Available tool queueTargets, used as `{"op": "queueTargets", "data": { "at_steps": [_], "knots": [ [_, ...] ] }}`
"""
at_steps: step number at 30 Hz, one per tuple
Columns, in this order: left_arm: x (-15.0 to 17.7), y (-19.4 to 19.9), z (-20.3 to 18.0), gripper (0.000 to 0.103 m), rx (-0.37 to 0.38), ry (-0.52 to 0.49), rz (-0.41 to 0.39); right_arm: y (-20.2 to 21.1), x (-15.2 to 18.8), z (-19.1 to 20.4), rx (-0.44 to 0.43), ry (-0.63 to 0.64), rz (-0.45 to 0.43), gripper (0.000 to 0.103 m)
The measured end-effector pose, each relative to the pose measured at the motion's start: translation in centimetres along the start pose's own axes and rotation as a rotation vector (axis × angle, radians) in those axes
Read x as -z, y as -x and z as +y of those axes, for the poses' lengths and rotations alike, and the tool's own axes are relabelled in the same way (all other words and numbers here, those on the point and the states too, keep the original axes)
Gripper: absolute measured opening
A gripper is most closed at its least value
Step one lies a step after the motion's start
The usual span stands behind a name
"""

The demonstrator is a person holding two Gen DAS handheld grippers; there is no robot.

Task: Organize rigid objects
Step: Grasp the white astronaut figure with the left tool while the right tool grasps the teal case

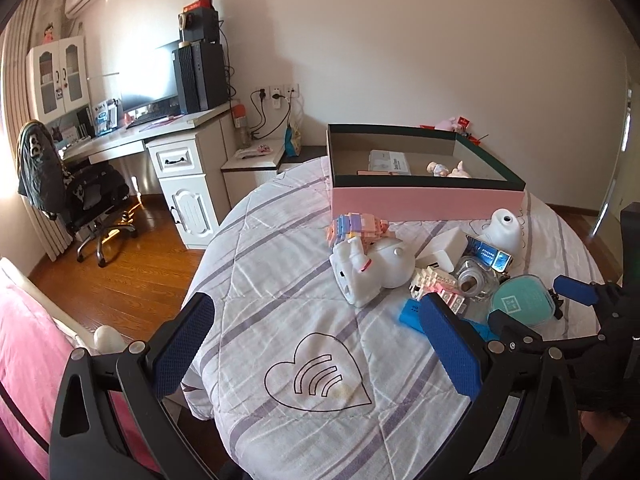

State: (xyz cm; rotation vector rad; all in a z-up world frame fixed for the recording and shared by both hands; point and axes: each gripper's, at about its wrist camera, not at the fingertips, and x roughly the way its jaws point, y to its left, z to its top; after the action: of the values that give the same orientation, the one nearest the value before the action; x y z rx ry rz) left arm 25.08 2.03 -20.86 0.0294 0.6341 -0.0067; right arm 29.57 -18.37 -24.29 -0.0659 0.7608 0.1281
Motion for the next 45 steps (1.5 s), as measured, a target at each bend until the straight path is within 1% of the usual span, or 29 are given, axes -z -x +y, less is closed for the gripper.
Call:
{"op": "queueTargets", "data": {
  "at_steps": [1,2,3,4,8,13,14,15,16,18,20,22,24,25,27,30,31,32,33,34,36,38,42,44,45],
  "knots": [
    [0.0,-0.2,0.0,0.103,0.002,0.001,0.004,-0.3,0.0,-0.2,-0.021,-0.006,0.01,0.1],
    [0.0,-0.5,0.1,0.103,0.004,0.002,0.009,-0.3,0.0,-0.3,-0.05,-0.01,0.013,0.086],
    [0.0,-0.7,0.1,0.103,0.008,0.002,0.013,-0.3,0.0,-0.3,-0.055,-0.009,0.01,0.074],
    [-0.1,-0.9,0.1,0.103,0.012,0.003,0.017,-0.2,0.0,-0.2,-0.037,0.005,0.01,0.075],
    [-0.3,-1.8,0.2,0.103,0.024,0.012,0.031,0.5,0.1,-0.5,-0.055,0.009,-0.001,0.075],
    [-1.3,-3.7,0.1,0.103,0.043,0.031,0.052,2.7,-0.8,-2.0,-0.062,-0.009,-0.073,0.073],
    [-1.6,-4.2,-0.1,0.103,0.049,0.036,0.062,3.1,-1.1,-2.5,-0.055,-0.015,-0.085,0.068],
    [-1.8,-4.7,-0.2,0.103,0.057,0.041,0.07,3.5,-1.4,-2.9,-0.055,-0.022,-0.1,0.052],
    [-2.1,-5.1,-0.3,0.103,0.066,0.045,0.07,3.7,-1.8,-3.5,-0.052,-0.028,-0.111,0.049],
    [-2.3,-6.3,-1.0,0.103,0.081,0.036,0.09,3.4,-2.4,-4.1,-0.018,-0.015,-0.097,0.049],
    [-2.5,-7.6,-1.7,0.103,0.074,0.025,0.117,2.5,-2.4,-4.9,-0.017,-0.022,-0.071,0.049],
    [-2.5,-8.8,-2.1,0.103,0.075,0.017,0.153,1.5,-2.0,-5.8,-0.035,-0.046,-0.052,0.049],
    [-2.6,-9.7,-2.3,0.103,0.079,0.027,0.165,0.8,-1.6,-6.6,-0.066,-0.071,-0.034,0.049],
    [-2.7,-10.0,-2.3,0.103,0.082,0.038,0.17,0.4,-1.3,-6.8,-0.063,-0.076,-0.025,0.049],
    [-3.0,-10.9,-2.3,0.103,0.088,0.058,0.193,0.1,-0.7,-7.1,-0.069,-0.087,-0.021,0.049],
    [-3.2,-12.2,-2.3,0.103,0.093,0.082,0.23,0.2,-0.4,-7.7,-0.107,-0.122,-0.03,0.049],
    [-3.2,-12.6,-2.2,0.101,0.103,0.096,0.239,0.2,-0.3,-7.7,-0.109,-0.119,-0.026,0.05],
    [-3.1,-12.8,-2.1,0.093,0.12,0.1,0.246,0.4,-0.3,-7.6,-0.113,-0.115,-0.03,0.05],
    [-3.1,-12.8,-2.2,0.078,0.122,0.097,0.244,0.6,-0.2,-7.6,-0.118,-0.114,-0.033,0.053],
    [-3.1,-12.6,-2.3,0.077,0.113,0.093,0.235,0.8,-0.1,-7.5,-0.124,-0.112,-0.033,0.055],
    [-3.0,-12.3,-2.3,0.076,0.121,0.088,0.224,1.4,0.3,-7.1,-0.13,-0.109,-0.04,0.061],
    [-2.9,-11.5,-2.1,0.076,0.123,0.088,0.199,1.8,0.5,-6.7,-0.129,-0.098,-0.04,0.064],
    [-2.2,-8.7,-1.9,0.076,0.072,0.044,0.131,2.6,1.3,-5.6,-0.137,-0.084,-0.04,0.072],
    [-1.6,-7.5,-1.7,0.076,0.083,0.037,0.125,2.8,1.5,-5.0,-0.147,-0.076,-0.038,0.074],
    [-1.2,-7.0,-1.7,0.076,0.086,0.033,0.125,2.7,1.6,-4.6,-0.144,-0.07,-0.031,0.076]
  ]
}}
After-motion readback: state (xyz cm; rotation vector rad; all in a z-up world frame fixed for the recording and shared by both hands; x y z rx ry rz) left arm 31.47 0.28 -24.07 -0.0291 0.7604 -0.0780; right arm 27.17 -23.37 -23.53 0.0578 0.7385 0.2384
